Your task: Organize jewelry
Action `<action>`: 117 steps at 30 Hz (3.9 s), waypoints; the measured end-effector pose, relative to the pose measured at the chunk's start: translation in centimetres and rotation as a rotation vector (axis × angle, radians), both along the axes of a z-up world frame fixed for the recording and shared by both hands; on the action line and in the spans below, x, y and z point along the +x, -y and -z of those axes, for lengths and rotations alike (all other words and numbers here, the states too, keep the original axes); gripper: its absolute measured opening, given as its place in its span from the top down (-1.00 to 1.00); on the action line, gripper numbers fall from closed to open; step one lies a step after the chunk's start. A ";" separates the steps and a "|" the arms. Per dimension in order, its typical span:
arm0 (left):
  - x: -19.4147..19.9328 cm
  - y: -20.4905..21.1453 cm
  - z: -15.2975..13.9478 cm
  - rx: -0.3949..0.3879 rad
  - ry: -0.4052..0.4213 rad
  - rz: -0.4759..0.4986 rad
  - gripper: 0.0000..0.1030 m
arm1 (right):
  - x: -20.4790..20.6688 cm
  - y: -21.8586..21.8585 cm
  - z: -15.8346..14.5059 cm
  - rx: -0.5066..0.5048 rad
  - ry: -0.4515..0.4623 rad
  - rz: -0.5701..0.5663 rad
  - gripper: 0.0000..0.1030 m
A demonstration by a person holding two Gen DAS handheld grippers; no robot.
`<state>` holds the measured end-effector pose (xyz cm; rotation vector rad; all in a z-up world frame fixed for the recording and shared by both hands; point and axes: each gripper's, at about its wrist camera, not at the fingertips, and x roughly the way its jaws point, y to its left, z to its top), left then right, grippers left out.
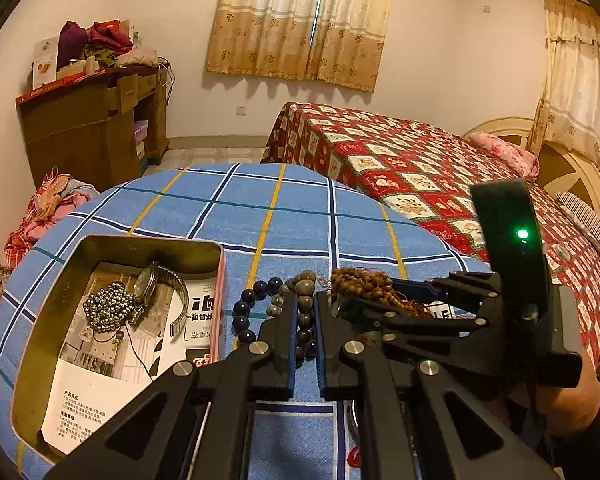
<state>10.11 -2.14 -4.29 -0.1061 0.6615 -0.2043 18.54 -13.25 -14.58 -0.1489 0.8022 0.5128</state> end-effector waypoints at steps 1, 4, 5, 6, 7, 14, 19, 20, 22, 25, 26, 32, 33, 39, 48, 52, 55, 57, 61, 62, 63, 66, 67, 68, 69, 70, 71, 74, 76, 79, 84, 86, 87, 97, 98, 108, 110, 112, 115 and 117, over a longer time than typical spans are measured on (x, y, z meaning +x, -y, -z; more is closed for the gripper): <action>-0.1 0.0 -0.1 0.000 0.003 0.000 0.88 | -0.2 0.1 -0.2 0.006 0.004 -0.001 0.35; -0.6 0.0 -0.6 -0.008 0.013 0.001 0.88 | -0.9 0.5 -1.1 0.024 0.029 0.001 0.36; -0.7 -0.1 -0.7 -0.009 0.016 0.001 0.88 | -1.2 0.7 -1.5 0.030 0.038 0.004 0.36; -0.9 -0.1 -0.8 -0.014 0.019 0.000 0.88 | -1.4 0.8 -1.7 0.034 0.046 0.007 0.36; -1.2 -0.2 -1.0 -0.022 0.023 0.000 0.88 | -1.6 1.0 -2.0 0.041 0.055 0.010 0.36; -2.6 -0.1 -2.0 -0.038 0.043 0.006 0.88 | -3.1 2.5 -3.8 0.098 0.095 0.037 0.36; -3.2 0.0 -2.5 -0.053 0.052 0.011 0.88 | -4.3 3.0 -4.7 0.126 0.115 0.041 0.36; -3.4 -0.1 -2.6 -0.054 0.055 0.012 0.88 | -4.6 3.0 -5.0 0.130 0.121 0.039 0.36; -3.7 -0.1 -2.9 -0.056 0.061 0.013 0.88 | -5.1 3.1 -5.6 0.138 0.134 0.034 0.36; -4.1 -0.4 -3.4 -0.058 0.070 0.011 0.88 | -5.7 3.0 -6.4 0.148 0.150 0.025 0.36; -4.2 -0.4 -3.5 -0.058 0.072 0.010 0.88 | -5.9 3.1 -6.5 0.150 0.153 0.022 0.36; -4.7 -0.9 -3.8 -0.060 0.079 -0.003 0.88 | -6.7 2.4 -7.1 0.161 0.163 -0.005 0.36; -4.7 -1.0 -3.9 -0.062 0.080 -0.004 0.88 | -6.9 2.2 -7.2 0.161 0.165 -0.010 0.36; -4.9 -1.8 -4.2 -0.066 0.087 -0.019 0.88 | -7.1 1.4 -7.4 0.155 0.173 -0.033 0.36; -5.3 -2.9 -4.0 -0.062 0.092 -0.050 0.88 | -7.4 -0.2 -7.5 0.144 0.180 -0.065 0.36; -5.3 -3.6 -3.9 -0.065 0.089 -0.065 0.88 | -7.6 -0.9 -7.3 0.142 0.179 -0.080 0.36; -5.3 -4.1 -3.7 -0.067 0.087 -0.079 0.88 | -7.7 -1.5 -7.3 0.142 0.177 -0.091 0.36; -5.3 -4.5 -3.7 -0.064 0.088 -0.087 0.88 | -7.6 -1.9 -7.2 0.141 0.177 -0.098 0.36; -5.4 -5.5 -3.8 -0.054 0.094 -0.114 0.88 | -7.6 -2.6 -7.3 0.139 0.180 -0.114 0.36; -5.4 -5.9 -3.8 -0.055 0.094 -0.123 0.88 | -7.5 -2.8 -7.4 0.140 0.181 -0.119 0.36; -5.4 -6.2 -3.7 -0.055 0.093 -0.132 0.88 | -7.5 -3.1 -7.5 0.142 0.182 -0.123 0.36; -5.3 -7.4 -3.7 -0.056 0.092 -0.164 0.88 | -7.4 -3.8 -7.5 0.145 0.183 -0.136 0.36; -5.3 -7.9 -3.6 -0.058 0.091 -0.175 0.88 | -7.3 -4.1 -7.4 0.146 0.182 -0.140 0.36; -5.3 -8.3 -3.6 -0.058 0.091 -0.186 0.88 | -7.2 -4.4 -7.4 0.145 0.180 -0.145 0.36; -5.3 -8.8 -3.6 -0.059 0.090 -0.199 0.88 | -7.2 -4.7 -7.4 0.146 0.179 -0.150 0.36; -5.2 -9.1 -3.5 -0.058 0.089 -0.207 0.88 | -7.2 -4.9 -7.4 0.147 0.178 -0.155 0.36; -5.2 -9.5 -3.5 -0.057 0.087 -0.216 0.88 | -7.1 -5.1 -7.3 0.147 0.175 -0.161 0.36; -4.8 -10.1 -3.2 -0.049 0.080 -0.230 0.88 | -7.0 -5.9 -7.2 0.148 0.173 -0.175 0.36; -4.5 -10.4 -2.9 -0.041 0.074 -0.233 0.88 | -6.9 -6.5 -7.1 0.150 0.169 -0.185 0.36; -3.9 -10.6 -2.5 -0.034 0.061 -0.234 0.88 | -6.6 -7.3 -7.0 0.152 0.163 -0.198 0.36; -3.0 -11.2 -1.8 -0.030 0.031 -0.229 0.87 | -6.0 -8.7 -6.6 0.153 0.152 -0.216 0.36; -2.6 -11.5 -1.5 -0.017 0.021 -0.227 0.87 | -5.7 -9.3 -6.4 0.152 0.145 -0.218 0.36; -2.5 -11.6 -1.4 -0.013 0.018 -0.225 0.87 | -5.5 -9.5 -6.3 0.153 0.140 -0.220 0.36; -1.3 -12.7 -0.8 0.014 -0.006 -0.216 0.87 | -4.9 -11.9 -4.8 0.139 0.108 -0.233 0.36; -1.1 -12.7 -0.7 0.018 -0.008 -0.216 0.87 | -4.9 -12.0 -4.7 0.139 0.105 -0.232 0.36; -0.3 -13.0 -0.1 0.041 -0.028 -0.209 0.87 | -4.0 -12.4 -3.6 0.137 0.078 -0.228 0.36; -0.1 -12.9 0.0 0.044 -0.033 -0.209 0.87 | -4.0 -12.5 -3.5 0.139 0.077 -0.229 0.36; -0.1 -12.9 0.1 0.048 -0.035 -0.209 0.87 | -4.1 -12.6 -3.4 0.136 0.079 -0.232 0.36; 0.0 -12.8 0.2 0.050 -0.036 -0.208 0.87 | -4.0 -12.8 -3.4 0.134 0.079 -0.234 0.36; 0.0 -12.8 0.2 0.052 -0.037 -0.208 0.87 | -3.9 -12.9 -3.3 0.136 0.080 -0.238 0.36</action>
